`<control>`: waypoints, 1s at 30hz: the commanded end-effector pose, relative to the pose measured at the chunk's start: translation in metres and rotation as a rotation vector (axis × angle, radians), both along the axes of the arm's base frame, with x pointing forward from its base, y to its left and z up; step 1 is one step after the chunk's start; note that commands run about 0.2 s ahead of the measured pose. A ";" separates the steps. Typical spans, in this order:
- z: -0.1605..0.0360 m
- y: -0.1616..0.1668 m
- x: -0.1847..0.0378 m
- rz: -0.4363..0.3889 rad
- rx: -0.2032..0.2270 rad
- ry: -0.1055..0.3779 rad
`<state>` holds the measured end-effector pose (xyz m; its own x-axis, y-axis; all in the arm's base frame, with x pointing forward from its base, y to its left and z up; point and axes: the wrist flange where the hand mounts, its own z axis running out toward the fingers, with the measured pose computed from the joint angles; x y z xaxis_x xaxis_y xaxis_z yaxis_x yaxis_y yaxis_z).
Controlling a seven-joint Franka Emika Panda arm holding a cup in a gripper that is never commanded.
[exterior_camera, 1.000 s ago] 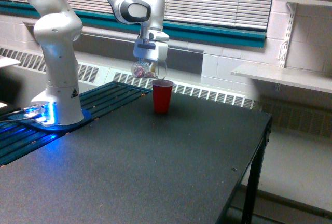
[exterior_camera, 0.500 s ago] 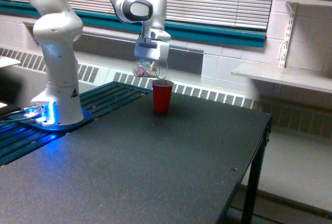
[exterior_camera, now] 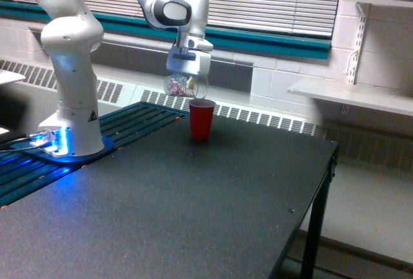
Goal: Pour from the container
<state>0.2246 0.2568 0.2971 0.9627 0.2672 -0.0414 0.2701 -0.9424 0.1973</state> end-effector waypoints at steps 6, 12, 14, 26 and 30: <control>-0.001 0.003 0.000 0.029 -0.023 0.022; -0.001 0.006 0.001 0.042 -0.033 0.031; -0.001 0.007 0.001 0.045 -0.036 0.033; -0.001 0.011 0.006 0.056 -0.057 0.032; -0.001 0.011 0.007 0.057 -0.063 0.035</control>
